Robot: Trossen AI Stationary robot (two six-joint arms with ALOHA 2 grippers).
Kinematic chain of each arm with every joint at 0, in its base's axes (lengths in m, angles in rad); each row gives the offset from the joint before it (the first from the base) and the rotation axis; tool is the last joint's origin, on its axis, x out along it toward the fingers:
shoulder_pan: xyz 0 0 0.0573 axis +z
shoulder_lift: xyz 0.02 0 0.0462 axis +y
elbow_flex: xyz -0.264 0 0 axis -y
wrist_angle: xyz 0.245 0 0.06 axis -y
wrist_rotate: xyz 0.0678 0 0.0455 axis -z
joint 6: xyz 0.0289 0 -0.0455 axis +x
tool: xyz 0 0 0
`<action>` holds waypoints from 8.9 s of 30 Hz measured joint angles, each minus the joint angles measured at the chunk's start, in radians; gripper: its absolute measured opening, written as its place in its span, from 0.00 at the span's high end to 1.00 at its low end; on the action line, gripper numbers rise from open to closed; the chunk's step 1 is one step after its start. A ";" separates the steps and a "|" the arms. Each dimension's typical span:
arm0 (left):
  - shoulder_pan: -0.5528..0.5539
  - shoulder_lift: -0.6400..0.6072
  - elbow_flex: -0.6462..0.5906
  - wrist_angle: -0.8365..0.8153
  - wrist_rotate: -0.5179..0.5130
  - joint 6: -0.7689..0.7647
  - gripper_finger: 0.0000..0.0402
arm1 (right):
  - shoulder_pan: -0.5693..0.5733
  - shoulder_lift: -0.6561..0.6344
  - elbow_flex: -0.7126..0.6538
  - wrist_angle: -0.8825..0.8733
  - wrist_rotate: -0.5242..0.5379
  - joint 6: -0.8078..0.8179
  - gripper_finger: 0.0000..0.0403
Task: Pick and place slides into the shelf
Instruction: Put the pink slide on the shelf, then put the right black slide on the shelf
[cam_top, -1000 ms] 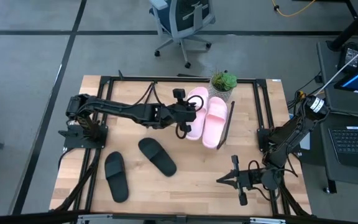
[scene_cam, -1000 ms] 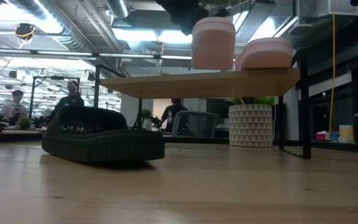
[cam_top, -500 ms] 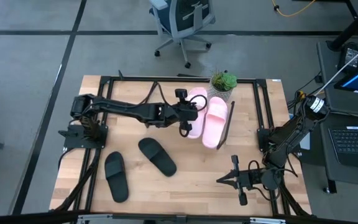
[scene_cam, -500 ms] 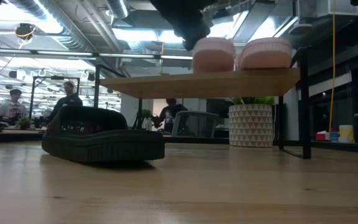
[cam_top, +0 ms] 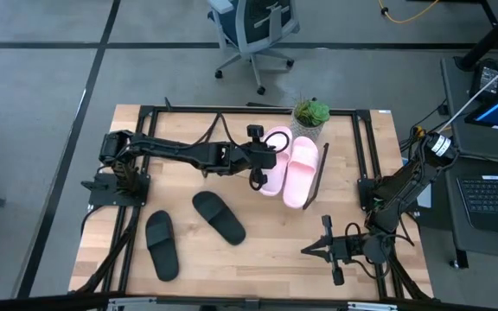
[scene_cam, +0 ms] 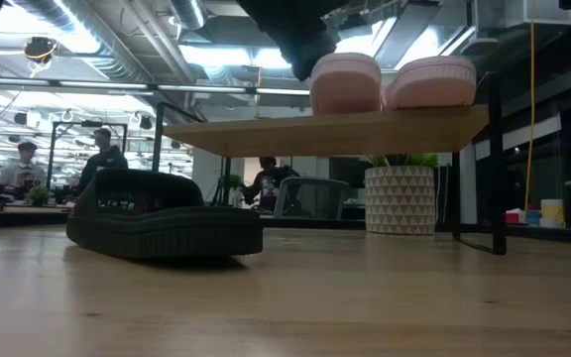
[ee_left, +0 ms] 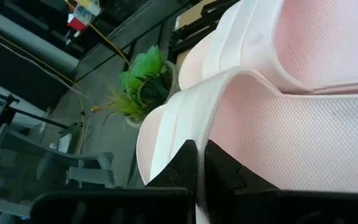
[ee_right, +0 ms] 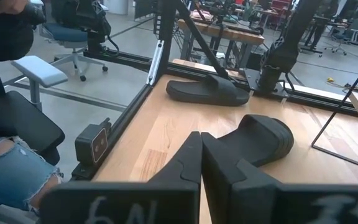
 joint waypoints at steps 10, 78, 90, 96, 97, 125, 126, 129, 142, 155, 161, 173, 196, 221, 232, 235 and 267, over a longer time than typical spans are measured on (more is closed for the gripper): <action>-0.003 0.000 0.000 0.003 0.007 0.000 0.99 | 0.000 0.000 0.000 -0.004 0.000 0.000 0.98; -0.139 -0.225 0.002 -0.136 -0.129 0.036 0.72 | 0.000 0.000 0.000 -0.024 -0.001 0.000 0.98; -0.153 -0.429 0.000 -0.580 -0.055 -0.416 0.77 | -0.028 0.000 0.000 -0.040 -0.001 0.003 0.98; -0.199 -0.431 -0.090 -0.551 -0.100 -0.419 0.78 | -0.055 0.000 0.000 -0.039 -0.002 0.005 0.98; -0.204 -0.433 -0.114 -0.546 -0.116 -0.421 0.78 | -0.057 0.000 0.000 -0.037 -0.006 0.006 0.98; -0.555 -1.024 -0.778 -0.221 -0.175 -0.575 0.78 | -0.216 0.226 0.401 -0.260 -0.090 -0.049 0.98; -0.568 -1.041 -0.792 -0.225 -0.175 -0.578 0.78 | -0.225 0.246 0.428 -0.274 -0.110 -0.049 0.98; -0.610 -1.084 -0.825 -0.207 -0.175 -0.580 0.78 | -0.248 0.301 0.501 -0.297 -0.146 -0.053 0.98; -0.815 -1.192 -0.921 -0.199 -0.175 -0.613 0.78 | -0.310 0.473 0.730 -0.341 -0.188 -0.055 0.98; -0.936 -1.223 -0.934 -0.205 -0.167 -0.625 0.78 | -0.391 0.565 0.955 -0.717 -0.187 -0.083 0.98; -0.947 -1.222 -0.934 -0.206 -0.167 -0.629 0.78 | -0.446 0.565 1.009 -0.816 -0.200 -0.143 0.98; -0.947 -1.222 -0.934 -0.206 -0.167 -0.630 0.78 | -0.504 0.566 1.009 -0.849 -0.238 -0.238 0.98; -0.947 -1.221 -0.934 -0.213 -0.167 -0.659 0.78 | -0.633 0.614 1.008 -0.861 -0.471 -0.468 0.99; -0.930 -1.207 -0.933 -0.197 -0.174 -0.657 0.78 | -0.476 0.625 1.196 -0.995 -0.401 -0.380 0.99; -0.930 -1.101 -0.933 -0.198 -0.181 -0.735 0.78 | -0.373 0.626 1.212 -1.188 -0.079 0.140 0.99; -0.928 -1.072 -0.933 -0.201 -0.165 -0.816 0.78 | -0.354 0.625 1.177 -1.139 -0.059 0.180 0.99; -0.501 -1.064 -1.133 -0.020 0.185 -1.302 0.78 | -0.266 0.626 1.126 -1.078 -0.071 0.186 0.99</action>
